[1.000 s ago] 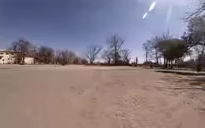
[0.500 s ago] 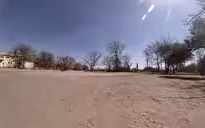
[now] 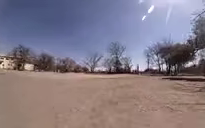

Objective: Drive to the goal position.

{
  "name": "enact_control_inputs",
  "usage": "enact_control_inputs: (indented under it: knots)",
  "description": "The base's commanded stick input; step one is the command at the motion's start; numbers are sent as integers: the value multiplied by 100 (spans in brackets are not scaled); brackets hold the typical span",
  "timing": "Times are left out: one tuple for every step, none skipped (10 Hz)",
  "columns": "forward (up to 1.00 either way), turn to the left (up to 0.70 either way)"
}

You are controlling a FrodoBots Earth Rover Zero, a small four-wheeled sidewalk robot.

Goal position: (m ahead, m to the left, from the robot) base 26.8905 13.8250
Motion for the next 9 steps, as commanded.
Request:
enact_control_inputs:
  knots:
    - [100,0]
    - [100,0]
    - [100,0]
    - [100,0]
    - [100,0]
    - [100,0]
    - [100,0]
    - [100,0]
    - [100,0]
